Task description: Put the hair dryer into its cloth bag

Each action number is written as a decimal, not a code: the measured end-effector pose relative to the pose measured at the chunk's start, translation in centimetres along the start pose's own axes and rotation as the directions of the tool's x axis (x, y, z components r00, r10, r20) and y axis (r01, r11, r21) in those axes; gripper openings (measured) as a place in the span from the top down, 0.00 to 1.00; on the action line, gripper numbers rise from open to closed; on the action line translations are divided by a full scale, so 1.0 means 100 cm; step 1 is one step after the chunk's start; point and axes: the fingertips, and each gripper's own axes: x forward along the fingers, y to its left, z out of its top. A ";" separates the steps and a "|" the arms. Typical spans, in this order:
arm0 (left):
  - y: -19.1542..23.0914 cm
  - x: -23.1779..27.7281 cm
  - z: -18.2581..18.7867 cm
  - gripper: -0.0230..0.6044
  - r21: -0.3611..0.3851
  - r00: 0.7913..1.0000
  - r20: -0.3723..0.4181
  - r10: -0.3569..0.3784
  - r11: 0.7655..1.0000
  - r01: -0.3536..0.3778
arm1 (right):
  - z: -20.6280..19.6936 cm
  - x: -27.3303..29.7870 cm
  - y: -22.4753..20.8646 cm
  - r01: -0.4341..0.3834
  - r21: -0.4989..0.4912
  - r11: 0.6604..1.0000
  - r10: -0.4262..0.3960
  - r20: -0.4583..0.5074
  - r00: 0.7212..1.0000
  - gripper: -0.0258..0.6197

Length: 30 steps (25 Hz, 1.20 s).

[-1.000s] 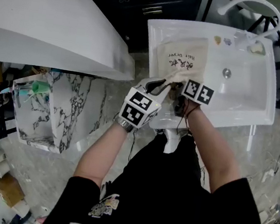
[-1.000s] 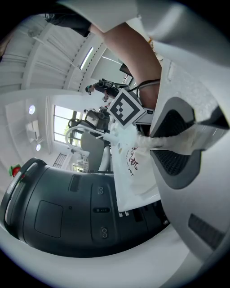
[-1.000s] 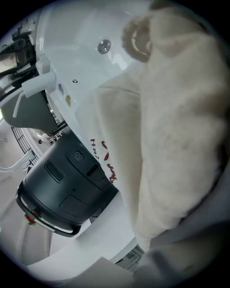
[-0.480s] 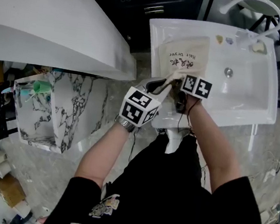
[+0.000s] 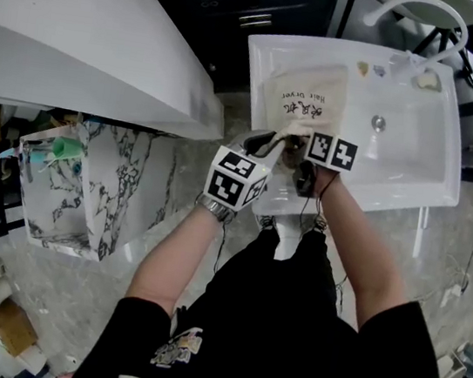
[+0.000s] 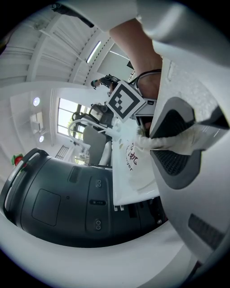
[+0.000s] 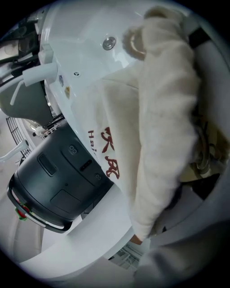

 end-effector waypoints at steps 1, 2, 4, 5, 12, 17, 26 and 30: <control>0.000 0.000 0.000 0.85 -0.002 1.000 0.004 0.004 1.000 -0.004 | -0.001 -0.003 0.002 -0.004 -0.007 1.000 0.004 0.000 1.000 0.33; -0.001 0.000 0.001 0.85 -0.003 1.000 0.008 0.007 1.000 -0.007 | -0.001 -0.005 0.004 -0.007 -0.013 1.000 0.007 0.000 1.000 0.32; -0.002 0.000 0.002 0.85 0.001 1.000 0.012 0.011 1.000 -0.011 | -0.004 -0.012 0.007 -0.013 -0.023 1.000 0.013 -0.002 1.000 0.32; -0.004 -0.001 0.002 0.85 0.004 1.000 0.013 0.012 1.000 -0.012 | -0.005 -0.016 0.009 -0.018 -0.029 0.999 0.018 -0.002 1.000 0.32; -0.017 -0.006 0.002 0.84 0.021 1.000 0.015 0.002 1.000 -0.003 | -0.012 -0.051 0.020 -0.065 -0.074 0.995 0.065 0.006 0.998 0.32; -0.028 -0.015 0.008 0.83 0.024 0.999 0.042 0.007 1.000 -0.008 | -0.011 -0.079 0.029 -0.099 -0.087 0.991 0.101 0.027 0.995 0.31; -0.048 -0.044 0.034 0.83 0.035 0.991 0.126 0.038 0.999 -0.042 | 0.003 -0.129 0.049 -0.182 -0.140 0.973 0.194 0.073 0.978 0.31; -0.059 -0.058 0.041 0.82 0.030 0.985 0.157 0.066 0.997 -0.072 | 0.019 -0.157 0.052 -0.205 -0.222 0.953 0.235 0.120 0.965 0.31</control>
